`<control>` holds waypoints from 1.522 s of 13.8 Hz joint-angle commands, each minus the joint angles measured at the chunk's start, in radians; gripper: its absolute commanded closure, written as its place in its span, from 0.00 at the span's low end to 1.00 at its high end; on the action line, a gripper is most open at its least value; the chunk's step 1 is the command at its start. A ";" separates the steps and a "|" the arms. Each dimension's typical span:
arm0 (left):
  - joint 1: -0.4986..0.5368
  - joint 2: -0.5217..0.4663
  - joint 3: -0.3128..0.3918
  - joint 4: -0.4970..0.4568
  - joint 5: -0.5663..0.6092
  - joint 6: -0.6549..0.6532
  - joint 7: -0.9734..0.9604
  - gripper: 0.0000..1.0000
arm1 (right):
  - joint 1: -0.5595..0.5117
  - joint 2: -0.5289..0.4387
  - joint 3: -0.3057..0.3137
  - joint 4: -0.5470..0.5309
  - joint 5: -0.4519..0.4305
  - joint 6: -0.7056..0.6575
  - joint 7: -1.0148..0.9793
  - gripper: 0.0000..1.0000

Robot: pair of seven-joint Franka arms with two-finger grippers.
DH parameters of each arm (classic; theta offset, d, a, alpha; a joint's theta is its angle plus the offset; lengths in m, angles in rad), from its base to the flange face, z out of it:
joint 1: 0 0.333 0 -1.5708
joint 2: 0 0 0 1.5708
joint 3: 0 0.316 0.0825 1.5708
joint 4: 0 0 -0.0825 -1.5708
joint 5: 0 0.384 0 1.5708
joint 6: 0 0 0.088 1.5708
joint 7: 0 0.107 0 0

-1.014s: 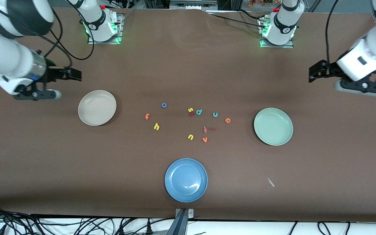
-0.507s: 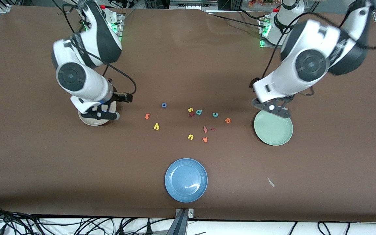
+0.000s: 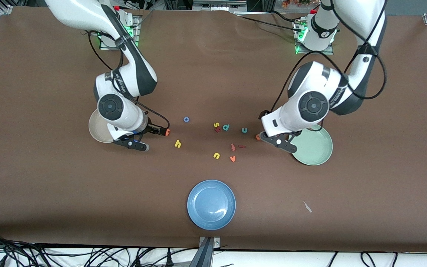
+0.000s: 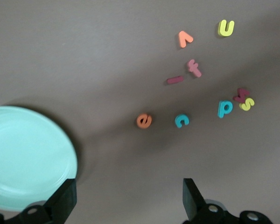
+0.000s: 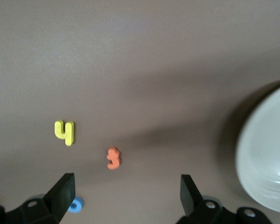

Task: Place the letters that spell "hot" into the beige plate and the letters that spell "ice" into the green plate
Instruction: 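Move both grippers from rest toward the scattered foam letters, then grasp the orange letter with the right gripper while the left gripper lowers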

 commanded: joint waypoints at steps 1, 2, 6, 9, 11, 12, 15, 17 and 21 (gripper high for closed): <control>-0.028 0.055 0.009 0.014 -0.029 0.055 -0.042 0.02 | 0.010 0.021 0.037 -0.058 0.014 0.112 0.073 0.00; -0.030 0.067 0.008 0.014 -0.029 0.063 -0.077 0.02 | 0.010 0.024 0.042 -0.079 0.014 0.141 0.074 0.00; -0.088 0.118 0.008 0.012 -0.045 0.110 -0.275 0.18 | 0.016 0.061 0.050 -0.127 0.013 0.255 0.074 0.01; -0.099 0.159 0.008 0.009 -0.077 0.170 -0.306 0.38 | 0.018 0.089 0.051 -0.127 0.013 0.275 0.074 0.03; -0.128 0.186 0.008 0.009 -0.082 0.210 -0.349 0.37 | 0.033 0.100 0.051 -0.129 0.013 0.291 0.074 0.08; -0.136 0.192 0.009 0.006 -0.078 0.221 -0.349 0.38 | 0.033 0.101 0.053 -0.129 0.013 0.292 0.074 0.17; -0.156 0.192 0.009 -0.057 -0.069 0.331 -0.352 0.38 | 0.034 0.100 0.051 -0.129 0.013 0.284 0.063 0.66; -0.168 0.193 0.011 -0.086 -0.068 0.357 -0.392 0.38 | 0.034 0.100 0.051 -0.129 0.013 0.284 0.051 0.80; -0.185 0.204 0.009 -0.110 0.067 0.374 -0.488 0.39 | 0.031 0.100 0.050 -0.124 0.013 0.285 0.031 0.92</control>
